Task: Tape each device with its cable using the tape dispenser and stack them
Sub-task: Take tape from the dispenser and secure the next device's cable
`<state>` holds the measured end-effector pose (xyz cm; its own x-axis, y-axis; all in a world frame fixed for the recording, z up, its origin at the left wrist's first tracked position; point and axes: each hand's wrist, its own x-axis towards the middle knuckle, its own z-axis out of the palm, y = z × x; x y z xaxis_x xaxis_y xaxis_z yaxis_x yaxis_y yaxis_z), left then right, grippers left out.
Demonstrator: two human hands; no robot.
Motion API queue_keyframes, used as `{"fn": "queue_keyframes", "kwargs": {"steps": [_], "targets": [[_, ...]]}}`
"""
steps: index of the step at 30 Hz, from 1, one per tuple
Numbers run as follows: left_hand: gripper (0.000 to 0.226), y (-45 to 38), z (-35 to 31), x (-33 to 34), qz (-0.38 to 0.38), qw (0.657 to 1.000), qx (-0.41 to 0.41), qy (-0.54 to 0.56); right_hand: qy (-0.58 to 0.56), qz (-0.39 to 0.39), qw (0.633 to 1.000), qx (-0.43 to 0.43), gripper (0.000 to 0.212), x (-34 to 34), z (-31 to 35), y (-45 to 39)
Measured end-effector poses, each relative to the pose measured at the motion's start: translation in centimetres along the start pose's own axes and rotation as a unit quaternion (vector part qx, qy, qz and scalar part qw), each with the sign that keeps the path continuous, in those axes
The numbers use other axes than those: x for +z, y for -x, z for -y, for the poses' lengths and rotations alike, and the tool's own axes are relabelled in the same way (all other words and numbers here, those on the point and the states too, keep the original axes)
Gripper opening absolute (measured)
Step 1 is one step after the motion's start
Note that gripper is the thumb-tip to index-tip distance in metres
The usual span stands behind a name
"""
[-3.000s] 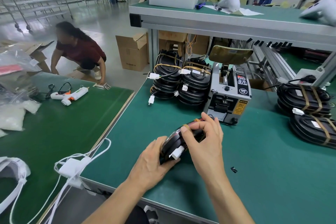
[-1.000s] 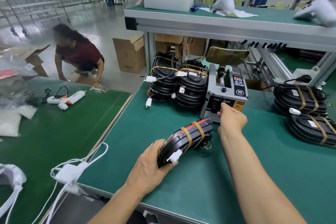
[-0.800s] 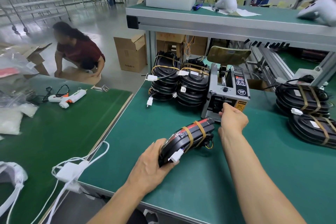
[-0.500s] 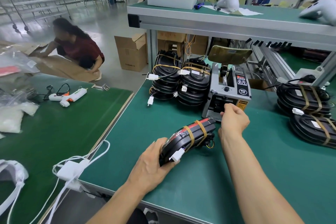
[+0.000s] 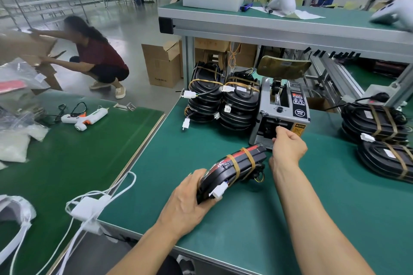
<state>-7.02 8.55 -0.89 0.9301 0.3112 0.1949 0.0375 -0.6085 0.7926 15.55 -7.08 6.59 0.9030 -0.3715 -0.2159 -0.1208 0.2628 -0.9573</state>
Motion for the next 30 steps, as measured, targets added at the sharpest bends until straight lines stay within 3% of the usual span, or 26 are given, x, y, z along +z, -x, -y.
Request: {"fn": "queue_keyframes", "kwargs": {"steps": [14,18,24,30], "targets": [[0.066,0.1,-0.1,-0.1,-0.005,1.000,0.002,0.006,0.043,0.040,0.998,-0.031,0.016,-1.9,-1.7,-0.1],[0.061,0.1,-0.2,-0.2,-0.001,1.000,0.003,0.004,0.068,0.076,0.993,-0.059,0.017,-3.4,-1.6,1.2],[0.044,0.0,-0.1,-0.1,0.001,1.000,0.009,-0.003,0.126,0.233,0.944,-0.196,0.005,-6.9,0.7,5.9],[0.045,0.0,0.0,0.0,-0.002,1.000,0.007,0.003,0.237,0.259,0.894,-0.279,0.017,-9.2,2.4,7.1]]}}
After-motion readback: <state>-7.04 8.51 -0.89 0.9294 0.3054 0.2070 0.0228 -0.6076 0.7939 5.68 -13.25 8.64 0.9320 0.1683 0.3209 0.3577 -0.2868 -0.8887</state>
